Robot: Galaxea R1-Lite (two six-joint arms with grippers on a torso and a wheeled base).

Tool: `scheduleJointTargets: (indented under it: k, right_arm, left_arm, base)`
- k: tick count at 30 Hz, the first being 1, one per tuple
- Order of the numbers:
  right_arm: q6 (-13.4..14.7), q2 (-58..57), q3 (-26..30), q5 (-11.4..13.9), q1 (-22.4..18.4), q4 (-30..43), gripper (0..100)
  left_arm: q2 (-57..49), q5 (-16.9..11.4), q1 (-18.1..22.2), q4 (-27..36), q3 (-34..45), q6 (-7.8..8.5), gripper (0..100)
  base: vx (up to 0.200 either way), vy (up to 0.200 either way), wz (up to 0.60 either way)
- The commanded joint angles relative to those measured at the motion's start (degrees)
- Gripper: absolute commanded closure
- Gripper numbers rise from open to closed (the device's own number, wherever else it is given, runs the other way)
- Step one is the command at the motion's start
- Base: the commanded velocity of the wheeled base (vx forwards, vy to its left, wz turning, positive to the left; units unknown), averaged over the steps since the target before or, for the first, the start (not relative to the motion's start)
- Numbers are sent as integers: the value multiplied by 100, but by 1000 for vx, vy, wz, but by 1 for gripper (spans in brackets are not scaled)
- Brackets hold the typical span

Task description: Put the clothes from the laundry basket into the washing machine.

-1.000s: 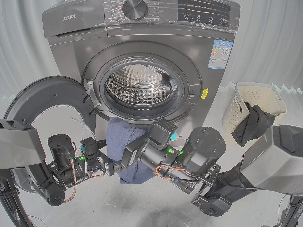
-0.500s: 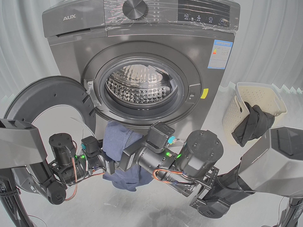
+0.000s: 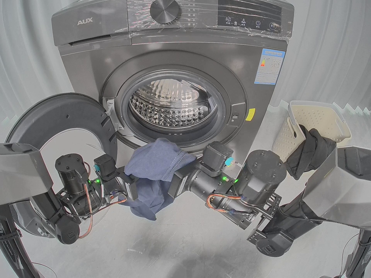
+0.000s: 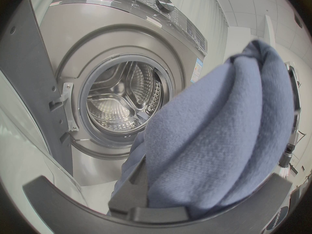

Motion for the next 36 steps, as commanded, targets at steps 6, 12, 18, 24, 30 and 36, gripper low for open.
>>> scheduleJointTargets:
  k: [6,12,18,24,30,36]
  right_arm:
    - [23,283,462,-121,-290,15,100]
    - [23,591,383,-305,-404,23,100]
    - [23,556,321,-305,-369,15,100]
    - [50,362,444,-305,-264,-117,0]
    - [-267,-341,1780,-103,-202,-73,0]
    - [-478,-886,3011,459,-307,-144,0]
  left_arm:
    - [-604,45,-87,1,-203,-211,100]
    - [-728,45,-139,1,-203,-228,100]
    - [-728,45,-148,1,-203,-228,100]
    - [-719,45,-131,-8,-203,-219,100]
    - [-745,45,-131,-8,-212,-219,100]
    - [-754,72,-78,-8,-247,-237,100]
  base:
    - [0,0,0]
    - [0,0,0]
    - [0,0,0]
    - [0,0,0]
    - [0,0,0]
    - [0,0,0]
